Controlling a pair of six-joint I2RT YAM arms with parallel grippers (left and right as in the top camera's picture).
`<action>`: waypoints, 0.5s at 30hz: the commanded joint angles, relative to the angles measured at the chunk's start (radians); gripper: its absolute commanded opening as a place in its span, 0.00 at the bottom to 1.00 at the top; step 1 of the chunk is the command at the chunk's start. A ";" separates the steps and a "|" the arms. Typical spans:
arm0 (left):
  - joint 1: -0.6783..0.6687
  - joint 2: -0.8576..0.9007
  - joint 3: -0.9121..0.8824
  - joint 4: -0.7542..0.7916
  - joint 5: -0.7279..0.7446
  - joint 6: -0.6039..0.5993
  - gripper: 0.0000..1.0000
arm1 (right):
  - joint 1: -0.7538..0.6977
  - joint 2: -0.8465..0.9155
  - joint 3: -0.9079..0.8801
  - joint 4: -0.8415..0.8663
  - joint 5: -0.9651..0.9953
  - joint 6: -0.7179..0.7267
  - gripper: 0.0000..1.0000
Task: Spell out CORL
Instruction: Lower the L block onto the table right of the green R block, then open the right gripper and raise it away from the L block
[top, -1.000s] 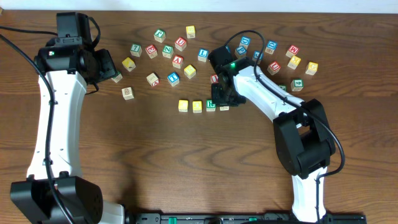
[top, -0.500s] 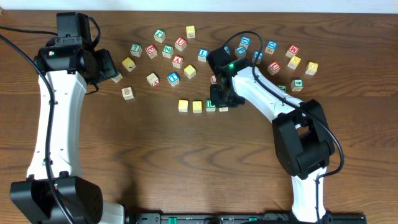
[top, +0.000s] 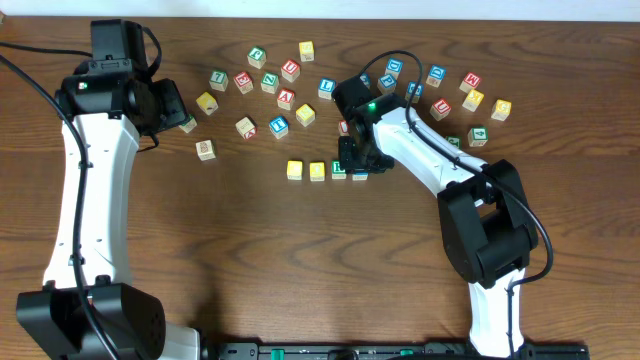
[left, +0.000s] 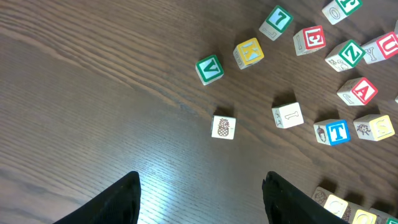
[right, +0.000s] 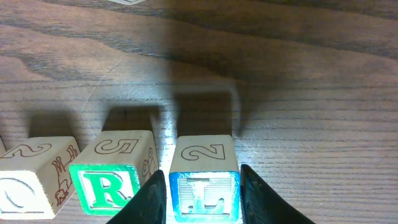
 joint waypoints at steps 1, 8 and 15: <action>0.001 0.007 0.003 -0.002 -0.011 -0.013 0.62 | 0.006 -0.003 -0.010 0.002 -0.003 0.011 0.33; 0.001 0.007 0.003 -0.002 -0.011 -0.013 0.62 | -0.003 -0.039 0.037 -0.002 -0.003 0.006 0.34; 0.000 0.007 0.003 -0.002 -0.011 -0.013 0.62 | -0.027 -0.140 0.056 -0.020 -0.002 -0.001 0.38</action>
